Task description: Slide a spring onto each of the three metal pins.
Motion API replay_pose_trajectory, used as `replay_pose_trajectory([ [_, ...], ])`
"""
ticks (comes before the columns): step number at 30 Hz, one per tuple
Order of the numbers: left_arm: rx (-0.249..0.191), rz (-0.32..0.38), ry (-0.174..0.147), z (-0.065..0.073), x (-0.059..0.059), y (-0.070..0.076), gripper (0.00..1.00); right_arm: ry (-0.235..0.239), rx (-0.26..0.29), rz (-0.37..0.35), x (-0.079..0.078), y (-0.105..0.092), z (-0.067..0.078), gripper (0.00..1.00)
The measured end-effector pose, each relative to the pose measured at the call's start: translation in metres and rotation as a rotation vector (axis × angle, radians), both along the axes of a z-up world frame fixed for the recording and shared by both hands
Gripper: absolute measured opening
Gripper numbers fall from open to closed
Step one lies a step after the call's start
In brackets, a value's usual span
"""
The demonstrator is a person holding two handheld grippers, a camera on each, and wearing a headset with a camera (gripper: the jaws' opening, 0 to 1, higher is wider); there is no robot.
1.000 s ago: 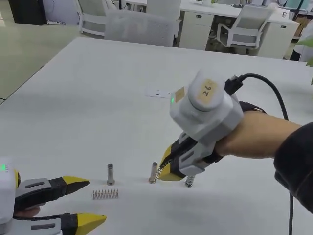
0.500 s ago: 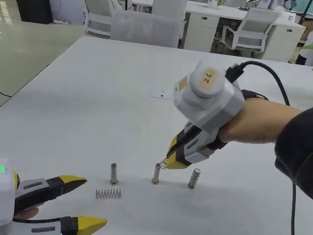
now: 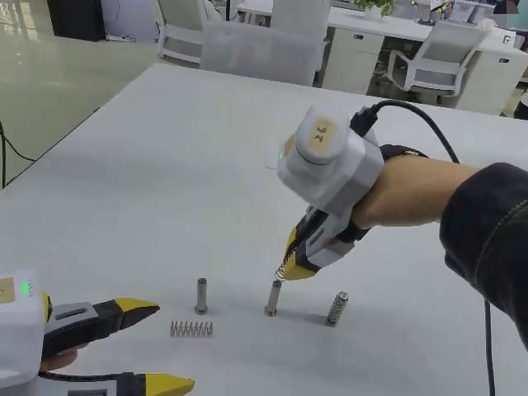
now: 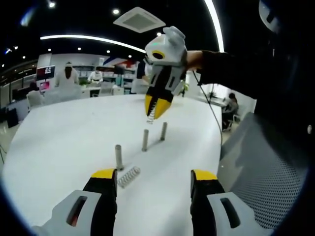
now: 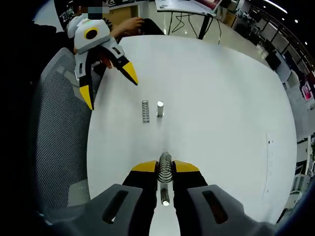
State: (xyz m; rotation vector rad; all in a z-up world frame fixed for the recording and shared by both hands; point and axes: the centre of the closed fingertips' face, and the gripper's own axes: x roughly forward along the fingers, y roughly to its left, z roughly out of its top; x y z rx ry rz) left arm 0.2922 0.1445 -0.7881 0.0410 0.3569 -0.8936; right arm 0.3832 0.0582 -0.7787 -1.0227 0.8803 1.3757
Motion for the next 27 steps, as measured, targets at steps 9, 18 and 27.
replay_pose_trajectory([
  [9,0.001,-0.001,0.006,-0.002,0.000,-0.002,0.55,0.022,-0.023,-0.006,0.004,0.000,-0.008,0.08],
  [18,0.001,0.000,0.007,-0.002,0.001,-0.001,0.53,0.035,-0.043,-0.010,0.005,0.000,-0.015,0.08],
  [27,0.004,-0.001,0.007,-0.003,0.000,-0.001,0.53,0.050,-0.085,-0.007,0.005,0.001,-0.029,0.08],
])
